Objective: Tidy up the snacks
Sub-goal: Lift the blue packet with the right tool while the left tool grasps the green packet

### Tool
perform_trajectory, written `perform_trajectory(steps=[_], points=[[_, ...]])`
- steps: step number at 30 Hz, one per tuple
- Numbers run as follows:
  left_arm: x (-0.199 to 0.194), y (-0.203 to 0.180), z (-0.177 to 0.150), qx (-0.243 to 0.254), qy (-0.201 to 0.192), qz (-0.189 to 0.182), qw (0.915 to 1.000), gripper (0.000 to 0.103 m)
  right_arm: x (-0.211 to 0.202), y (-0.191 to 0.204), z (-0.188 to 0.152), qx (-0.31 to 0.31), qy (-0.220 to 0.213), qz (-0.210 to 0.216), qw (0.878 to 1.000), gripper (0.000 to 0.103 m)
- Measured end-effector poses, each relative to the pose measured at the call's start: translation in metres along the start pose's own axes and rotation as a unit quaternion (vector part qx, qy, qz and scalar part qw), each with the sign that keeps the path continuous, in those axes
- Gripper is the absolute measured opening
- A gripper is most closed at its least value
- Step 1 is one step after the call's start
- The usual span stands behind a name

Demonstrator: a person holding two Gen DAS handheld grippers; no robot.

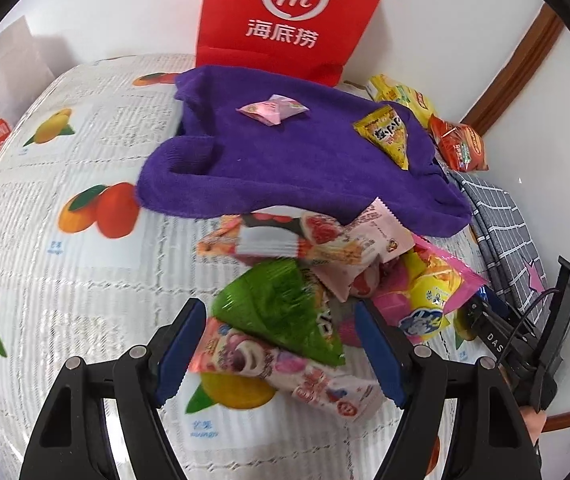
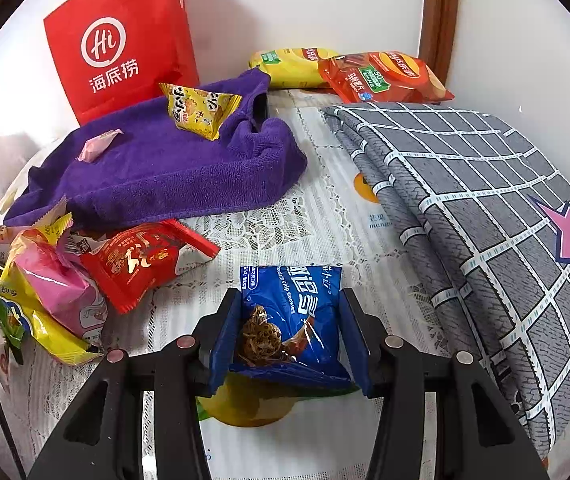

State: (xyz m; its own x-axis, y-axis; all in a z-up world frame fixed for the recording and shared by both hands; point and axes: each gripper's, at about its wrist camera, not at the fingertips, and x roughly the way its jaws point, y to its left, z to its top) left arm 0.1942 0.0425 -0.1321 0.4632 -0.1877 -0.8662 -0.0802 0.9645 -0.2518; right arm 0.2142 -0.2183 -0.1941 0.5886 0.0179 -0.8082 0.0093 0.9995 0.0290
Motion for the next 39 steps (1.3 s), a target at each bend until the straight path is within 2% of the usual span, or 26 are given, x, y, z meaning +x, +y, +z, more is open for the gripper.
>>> perform_trajectory(steps=[8,11,16,22,29,35,39], points=[[0.032,-0.006,0.005,0.012,0.024,0.025,0.9993,0.074,0.0,0.0,0.0,0.0,0.0,0.0,1.0,0.05],[0.038,-0.008,0.004,0.02,0.025,0.037,0.9988,0.068,0.0,0.001,0.0,0.0,0.0,0.0,1.0,0.05],[0.036,-0.01,0.002,0.029,0.025,0.032,0.9988,0.059,0.0,0.001,0.0,0.001,0.0,0.0,1.0,0.05],[0.023,-0.009,-0.004,0.028,0.02,0.021,0.9992,0.056,0.0,0.001,-0.001,0.0,-0.001,0.0,1.0,0.049],[-0.011,0.003,-0.004,0.027,-0.002,0.015,0.9995,0.056,-0.004,0.0,-0.004,0.002,-0.001,0.004,1.0,0.048],[-0.038,0.014,-0.007,0.018,-0.024,-0.002,0.9995,0.056,-0.021,-0.012,-0.009,0.053,0.013,0.054,0.997,0.048],[-0.053,0.015,-0.009,0.02,-0.038,-0.007,0.999,0.056,-0.041,-0.015,-0.005,0.066,-0.002,0.063,0.996,0.047]])
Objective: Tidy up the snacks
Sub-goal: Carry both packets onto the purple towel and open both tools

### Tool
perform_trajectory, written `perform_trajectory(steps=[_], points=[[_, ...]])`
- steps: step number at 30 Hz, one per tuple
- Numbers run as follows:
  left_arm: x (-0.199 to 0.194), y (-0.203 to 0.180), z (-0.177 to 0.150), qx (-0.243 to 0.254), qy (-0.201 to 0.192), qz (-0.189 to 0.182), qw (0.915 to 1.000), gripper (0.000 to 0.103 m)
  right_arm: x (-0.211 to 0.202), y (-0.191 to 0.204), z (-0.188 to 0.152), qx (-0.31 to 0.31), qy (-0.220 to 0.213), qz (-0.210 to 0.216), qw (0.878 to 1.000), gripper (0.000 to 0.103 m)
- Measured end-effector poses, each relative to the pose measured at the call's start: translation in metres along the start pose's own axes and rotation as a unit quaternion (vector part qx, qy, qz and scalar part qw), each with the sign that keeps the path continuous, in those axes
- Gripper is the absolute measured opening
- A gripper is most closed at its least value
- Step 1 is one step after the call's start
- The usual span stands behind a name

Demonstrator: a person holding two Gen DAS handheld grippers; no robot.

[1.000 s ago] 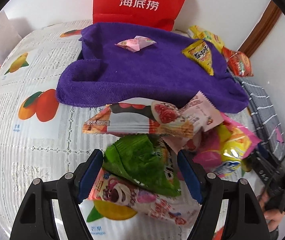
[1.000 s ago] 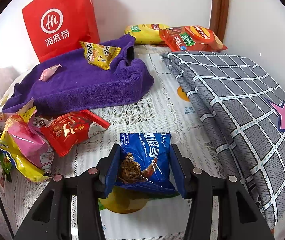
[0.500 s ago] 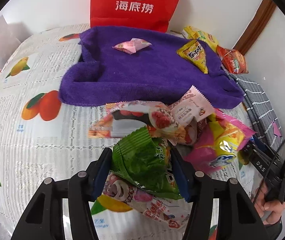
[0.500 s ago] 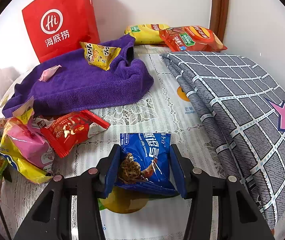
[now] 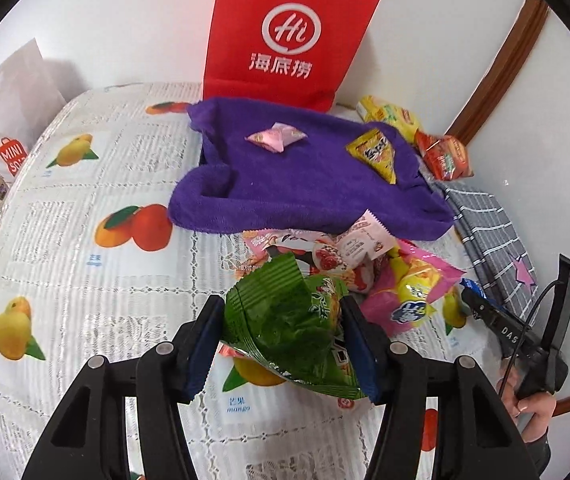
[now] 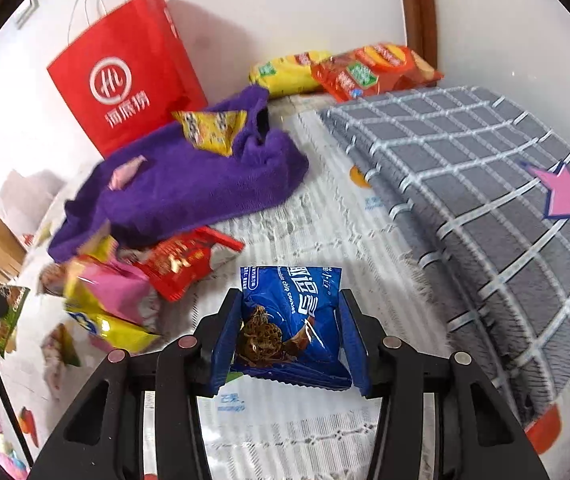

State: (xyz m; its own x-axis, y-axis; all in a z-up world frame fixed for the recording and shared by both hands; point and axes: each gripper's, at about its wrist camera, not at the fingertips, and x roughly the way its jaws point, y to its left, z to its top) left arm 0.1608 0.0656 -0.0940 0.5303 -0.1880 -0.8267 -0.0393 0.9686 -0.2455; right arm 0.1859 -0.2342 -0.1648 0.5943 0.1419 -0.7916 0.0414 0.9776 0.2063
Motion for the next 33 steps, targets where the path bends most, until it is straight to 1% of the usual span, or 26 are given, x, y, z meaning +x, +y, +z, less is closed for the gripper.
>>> perform_trajectory(steps=[7,14,23,33], points=[[-0.024,-0.002,0.004,0.003,-0.027,-0.007,0.9996,0.056,-0.04,0.012,0.02,-0.02,-0.039,-0.003,0.999,0.048],[-0.046,-0.002,0.019,0.005,-0.056,-0.003,0.9984,0.056,-0.063,0.029,0.046,-0.043,-0.069,-0.002,0.997,0.048],[-0.052,-0.005,0.047,0.01,-0.081,0.005,0.9966,0.056,-0.064,0.045,0.074,-0.062,-0.087,0.008,0.994,0.048],[-0.031,-0.006,0.074,0.0,-0.08,0.004,0.9968,0.056,-0.045,0.057,0.094,-0.075,-0.082,0.016,0.994,0.048]])
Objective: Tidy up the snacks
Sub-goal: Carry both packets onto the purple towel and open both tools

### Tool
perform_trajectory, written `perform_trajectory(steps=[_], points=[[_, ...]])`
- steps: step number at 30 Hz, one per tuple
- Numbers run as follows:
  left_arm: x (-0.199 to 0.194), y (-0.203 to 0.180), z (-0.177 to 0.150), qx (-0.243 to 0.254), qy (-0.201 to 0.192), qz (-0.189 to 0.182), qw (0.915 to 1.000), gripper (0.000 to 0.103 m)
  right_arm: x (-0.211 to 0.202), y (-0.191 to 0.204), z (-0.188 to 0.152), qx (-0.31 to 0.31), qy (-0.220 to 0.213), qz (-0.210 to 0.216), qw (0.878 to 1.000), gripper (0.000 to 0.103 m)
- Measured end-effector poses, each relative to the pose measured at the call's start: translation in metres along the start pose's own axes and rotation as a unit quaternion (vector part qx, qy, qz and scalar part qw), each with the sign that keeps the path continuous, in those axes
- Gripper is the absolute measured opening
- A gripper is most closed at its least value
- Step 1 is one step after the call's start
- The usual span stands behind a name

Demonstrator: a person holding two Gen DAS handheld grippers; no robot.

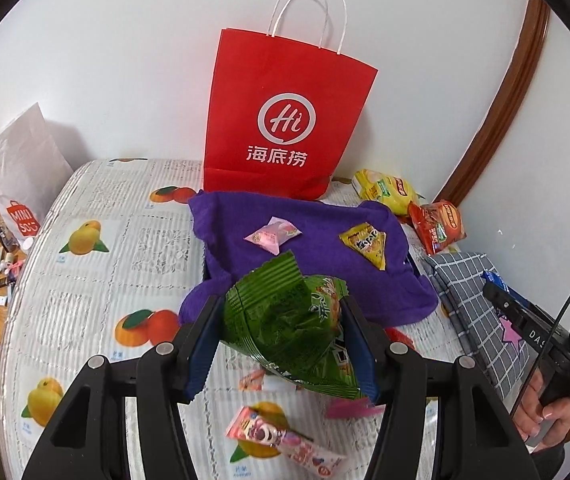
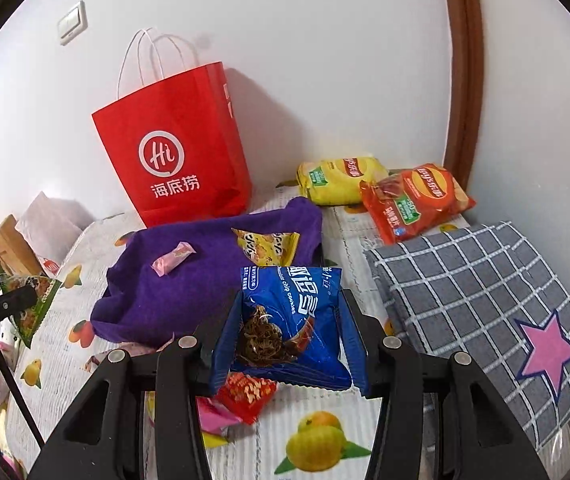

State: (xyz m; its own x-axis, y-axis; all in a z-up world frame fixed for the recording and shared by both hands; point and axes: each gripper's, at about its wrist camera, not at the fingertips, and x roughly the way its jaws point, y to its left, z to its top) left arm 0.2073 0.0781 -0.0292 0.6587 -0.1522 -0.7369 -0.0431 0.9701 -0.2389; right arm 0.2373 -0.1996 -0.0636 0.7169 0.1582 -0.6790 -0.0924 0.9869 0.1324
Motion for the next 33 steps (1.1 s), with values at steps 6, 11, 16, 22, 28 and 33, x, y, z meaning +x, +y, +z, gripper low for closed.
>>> perform_trajectory(steps=[6,11,16,22,28,33], points=[[0.019,0.003,0.012,-0.008,-0.001,-0.001,1.0,0.056,0.023,0.005,0.009,-0.003,0.009,0.007,1.0,0.048],[0.033,0.001,0.017,0.009,-0.007,0.008,0.9999,0.056,0.044,0.008,0.016,0.004,0.021,0.018,1.0,0.048],[0.056,0.004,0.025,0.001,0.006,0.004,1.0,0.056,0.069,0.013,0.022,0.006,0.036,0.023,0.999,0.048],[0.077,0.008,0.034,-0.009,0.016,0.003,0.9998,0.056,0.098,0.018,0.025,0.007,0.055,0.029,0.998,0.048],[0.094,0.009,0.043,-0.014,0.02,0.004,0.9997,0.056,0.123,0.026,0.025,-0.007,0.066,0.031,0.997,0.048],[0.106,0.013,0.044,-0.022,0.026,0.003,0.9994,0.056,0.147,0.033,0.015,-0.015,0.082,0.044,0.996,0.048]])
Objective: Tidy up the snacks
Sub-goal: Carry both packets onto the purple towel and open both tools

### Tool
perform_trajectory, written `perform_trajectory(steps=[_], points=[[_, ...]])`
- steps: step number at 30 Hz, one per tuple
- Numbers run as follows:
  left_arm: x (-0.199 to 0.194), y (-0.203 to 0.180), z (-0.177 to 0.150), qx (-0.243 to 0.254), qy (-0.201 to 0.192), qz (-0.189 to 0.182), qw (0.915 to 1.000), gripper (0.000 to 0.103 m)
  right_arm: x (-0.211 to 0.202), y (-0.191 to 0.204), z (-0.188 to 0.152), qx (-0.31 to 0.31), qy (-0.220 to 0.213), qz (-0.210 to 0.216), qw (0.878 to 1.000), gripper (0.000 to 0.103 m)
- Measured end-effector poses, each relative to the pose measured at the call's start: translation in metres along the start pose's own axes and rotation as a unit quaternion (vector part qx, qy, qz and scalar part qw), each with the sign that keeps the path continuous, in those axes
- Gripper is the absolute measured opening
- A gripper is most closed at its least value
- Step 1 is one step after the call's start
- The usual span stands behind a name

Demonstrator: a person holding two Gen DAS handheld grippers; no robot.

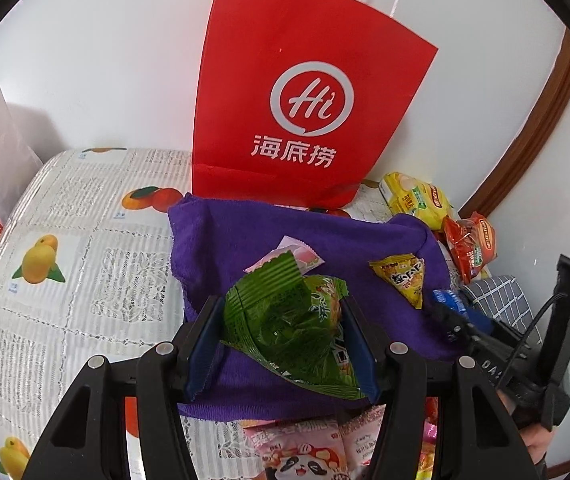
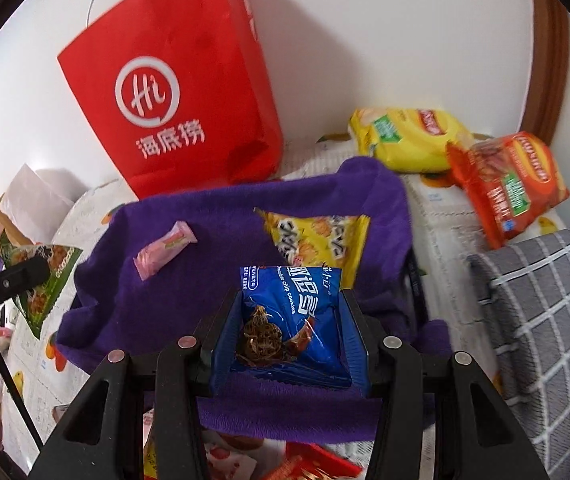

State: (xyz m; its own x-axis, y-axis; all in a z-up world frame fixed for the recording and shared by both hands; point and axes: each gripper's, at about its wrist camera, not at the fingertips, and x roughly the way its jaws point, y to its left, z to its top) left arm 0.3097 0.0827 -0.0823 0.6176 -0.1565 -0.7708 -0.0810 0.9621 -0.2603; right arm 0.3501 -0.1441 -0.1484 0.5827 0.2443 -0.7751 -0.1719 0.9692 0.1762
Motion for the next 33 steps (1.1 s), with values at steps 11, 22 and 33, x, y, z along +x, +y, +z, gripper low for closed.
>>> perform_trajectory(steps=[11,22,33], points=[[0.031,0.004,-0.001,-0.003,0.021,0.001,0.9998,0.056,0.021,-0.015,-0.008,-0.004,0.025,0.007,1.0,0.048],[0.054,-0.002,-0.008,-0.003,0.038,0.001,0.9993,0.056,0.027,-0.023,-0.01,0.006,0.034,0.023,0.999,0.049],[0.068,-0.004,-0.013,-0.001,0.052,0.004,0.9987,0.056,0.029,-0.024,-0.01,0.0,0.041,0.022,0.999,0.049]])
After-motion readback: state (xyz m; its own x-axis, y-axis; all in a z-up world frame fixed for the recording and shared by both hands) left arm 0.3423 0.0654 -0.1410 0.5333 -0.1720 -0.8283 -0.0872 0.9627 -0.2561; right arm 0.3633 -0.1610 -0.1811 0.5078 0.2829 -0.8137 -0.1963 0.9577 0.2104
